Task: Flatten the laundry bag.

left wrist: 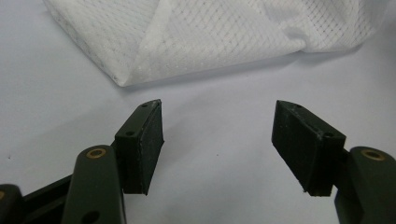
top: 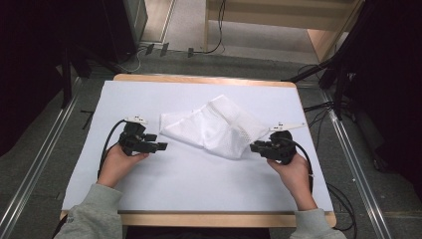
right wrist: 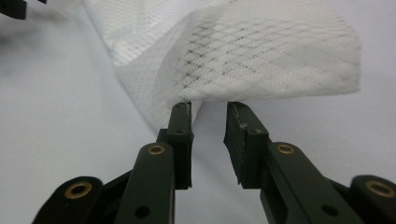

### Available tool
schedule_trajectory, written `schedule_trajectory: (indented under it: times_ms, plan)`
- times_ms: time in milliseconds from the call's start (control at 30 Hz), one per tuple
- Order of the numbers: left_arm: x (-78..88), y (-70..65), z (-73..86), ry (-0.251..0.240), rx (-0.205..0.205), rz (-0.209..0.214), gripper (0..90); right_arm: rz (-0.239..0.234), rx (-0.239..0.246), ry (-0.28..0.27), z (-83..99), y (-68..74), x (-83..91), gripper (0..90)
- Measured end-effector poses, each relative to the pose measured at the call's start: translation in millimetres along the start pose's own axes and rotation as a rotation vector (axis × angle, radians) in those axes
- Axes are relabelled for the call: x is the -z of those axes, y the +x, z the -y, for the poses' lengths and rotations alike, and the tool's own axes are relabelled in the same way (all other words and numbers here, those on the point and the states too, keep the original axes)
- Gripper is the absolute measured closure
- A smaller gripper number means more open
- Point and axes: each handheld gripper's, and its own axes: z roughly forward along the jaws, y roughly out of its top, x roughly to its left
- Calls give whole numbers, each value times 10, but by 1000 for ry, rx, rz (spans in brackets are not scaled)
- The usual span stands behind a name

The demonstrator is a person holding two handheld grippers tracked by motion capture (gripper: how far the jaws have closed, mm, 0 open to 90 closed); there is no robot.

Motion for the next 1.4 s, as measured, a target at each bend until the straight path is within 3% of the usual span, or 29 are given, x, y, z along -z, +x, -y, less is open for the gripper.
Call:
schedule_trajectory:
  times_ms: [200, 433, 733, 967, 1100, 1233, 1333, 1400]
  plan:
    - [13, 6, 1, -3, 6, -1, 348, 5, 19, -42, -133, 51, 224, 737]
    - [26, -3, 10, 0, 3, -2, 348, 25, 40, -37, -322, 34, 244, 702]
    - [47, -6, 37, -6, 6, -4, 348, 48, 27, -14, -528, -227, -130, 656]
    - [95, -3, 101, -9, 9, -15, 348, 79, 15, 6, -675, -473, -437, 571]
    - [133, -15, 136, -15, 2, -23, 350, 59, -4, 15, -721, -544, -531, 574]
    - [155, -24, 183, -16, 6, -31, 350, 68, -5, 6, -798, -629, -677, 519]
    - [180, -24, 221, -13, 6, -38, 351, 50, -46, 26, -861, -727, -855, 475]
    - [205, -20, 248, -13, 11, -48, 350, 57, -47, 25, -869, -744, -899, 463]
